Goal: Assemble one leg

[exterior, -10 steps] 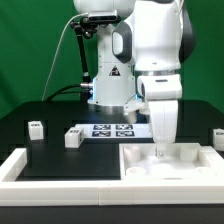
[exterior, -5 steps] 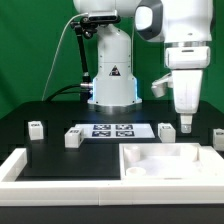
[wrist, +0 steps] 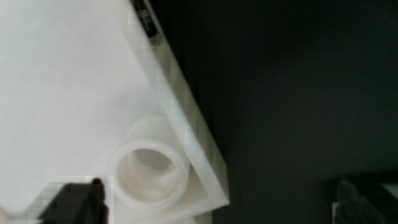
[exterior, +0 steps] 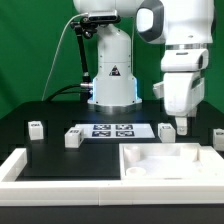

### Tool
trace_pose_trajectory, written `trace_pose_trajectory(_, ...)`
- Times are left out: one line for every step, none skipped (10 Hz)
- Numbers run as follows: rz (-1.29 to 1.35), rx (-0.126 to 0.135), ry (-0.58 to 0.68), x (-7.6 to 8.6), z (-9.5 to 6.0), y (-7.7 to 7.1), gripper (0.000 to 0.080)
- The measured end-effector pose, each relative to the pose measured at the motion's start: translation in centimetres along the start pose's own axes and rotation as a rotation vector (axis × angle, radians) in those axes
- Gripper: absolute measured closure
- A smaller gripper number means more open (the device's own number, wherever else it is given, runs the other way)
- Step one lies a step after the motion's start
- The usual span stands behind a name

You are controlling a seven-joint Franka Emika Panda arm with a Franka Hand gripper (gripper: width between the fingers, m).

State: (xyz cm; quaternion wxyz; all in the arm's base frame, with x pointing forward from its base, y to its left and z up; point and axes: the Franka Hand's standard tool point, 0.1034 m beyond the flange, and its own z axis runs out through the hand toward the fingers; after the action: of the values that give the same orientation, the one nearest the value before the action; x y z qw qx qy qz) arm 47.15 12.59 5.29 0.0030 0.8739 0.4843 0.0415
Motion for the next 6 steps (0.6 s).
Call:
trace_pose_trajectory(0.156, 0.003, 0.017, 0.1, 0.2, -1.1, 0.015)
trace_pose_trajectory(0.296, 0.013, 0.022, 0.5, 0.4, -2.3, 0.015)
trace_pose_trajectory(0.418, 0.023, 0.024, 1.2, 0.5, -3.4, 0.015)
trace_pose_trajectory(0.546, 0.035, 0.025, 1.9, 0.6, -4.2, 0.015)
trace_pose_trajectory(0.649, 0.044, 0.026, 2.6, 0.6, -4.8, 0.015)
trace_pose_trajectory(0.744, 0.051, 0.03, 3.6, 0.4, -5.3, 0.015)
